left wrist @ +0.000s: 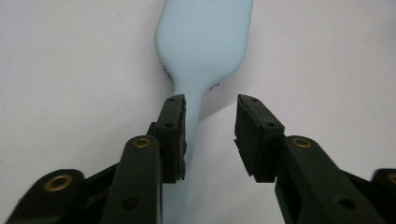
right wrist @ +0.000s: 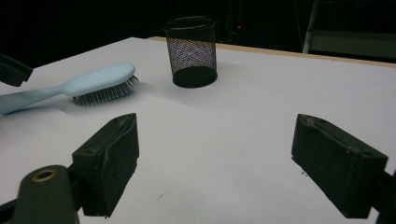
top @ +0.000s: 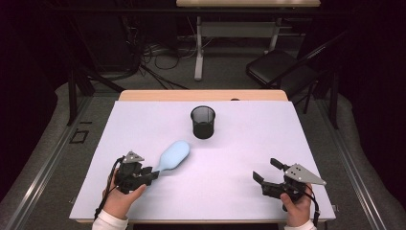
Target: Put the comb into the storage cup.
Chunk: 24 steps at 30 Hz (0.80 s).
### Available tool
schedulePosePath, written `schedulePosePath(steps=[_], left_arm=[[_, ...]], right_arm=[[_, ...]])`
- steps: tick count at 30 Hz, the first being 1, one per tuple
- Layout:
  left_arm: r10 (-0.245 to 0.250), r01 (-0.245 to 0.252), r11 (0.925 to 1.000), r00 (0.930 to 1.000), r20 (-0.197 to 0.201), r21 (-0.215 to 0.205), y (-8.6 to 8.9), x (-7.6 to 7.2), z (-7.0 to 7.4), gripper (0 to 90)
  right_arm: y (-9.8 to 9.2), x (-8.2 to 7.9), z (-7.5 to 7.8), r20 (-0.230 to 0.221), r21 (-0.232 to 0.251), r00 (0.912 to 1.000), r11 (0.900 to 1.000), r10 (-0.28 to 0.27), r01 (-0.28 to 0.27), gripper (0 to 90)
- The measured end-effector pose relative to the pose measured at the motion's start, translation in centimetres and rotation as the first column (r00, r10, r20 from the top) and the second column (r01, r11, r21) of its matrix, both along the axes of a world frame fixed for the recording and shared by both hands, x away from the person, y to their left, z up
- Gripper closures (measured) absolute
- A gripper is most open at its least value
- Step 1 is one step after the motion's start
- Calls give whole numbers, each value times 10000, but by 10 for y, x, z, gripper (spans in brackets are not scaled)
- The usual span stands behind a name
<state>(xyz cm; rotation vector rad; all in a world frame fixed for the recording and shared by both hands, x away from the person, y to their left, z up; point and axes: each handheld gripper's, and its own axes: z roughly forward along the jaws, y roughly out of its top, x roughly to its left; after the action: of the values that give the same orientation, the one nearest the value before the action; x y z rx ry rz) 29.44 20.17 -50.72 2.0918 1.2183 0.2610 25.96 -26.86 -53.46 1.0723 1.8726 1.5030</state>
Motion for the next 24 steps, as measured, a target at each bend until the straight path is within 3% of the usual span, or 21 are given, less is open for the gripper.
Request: schedulePosePath(steps=[9, 17, 20, 24], left_arm=[[172, -124, 9989, 9942, 1058, -459, 6, -3, 5, 471], [249, -99, 9945, 9892, 1441, -1041, 12, -3, 6, 402], [273, -42, 9922, 9826, 1839, -1247, 15, -3, 6, 376], [349, -60, 9892, 9802, 1950, -1467, 18, -3, 9, 372]], right_arm=[[0, 0, 0, -3, -8, 10000, 10000, -3, 3, 146], [-1, 0, 0, 13, -14, 10000, 10000, -8, 8, 146], [-1, 0, 0, 10, -18, 10000, 10000, -10, 10, 146], [-1, 0, 0, 7, -14, 10000, 10000, -11, 11, 146]])
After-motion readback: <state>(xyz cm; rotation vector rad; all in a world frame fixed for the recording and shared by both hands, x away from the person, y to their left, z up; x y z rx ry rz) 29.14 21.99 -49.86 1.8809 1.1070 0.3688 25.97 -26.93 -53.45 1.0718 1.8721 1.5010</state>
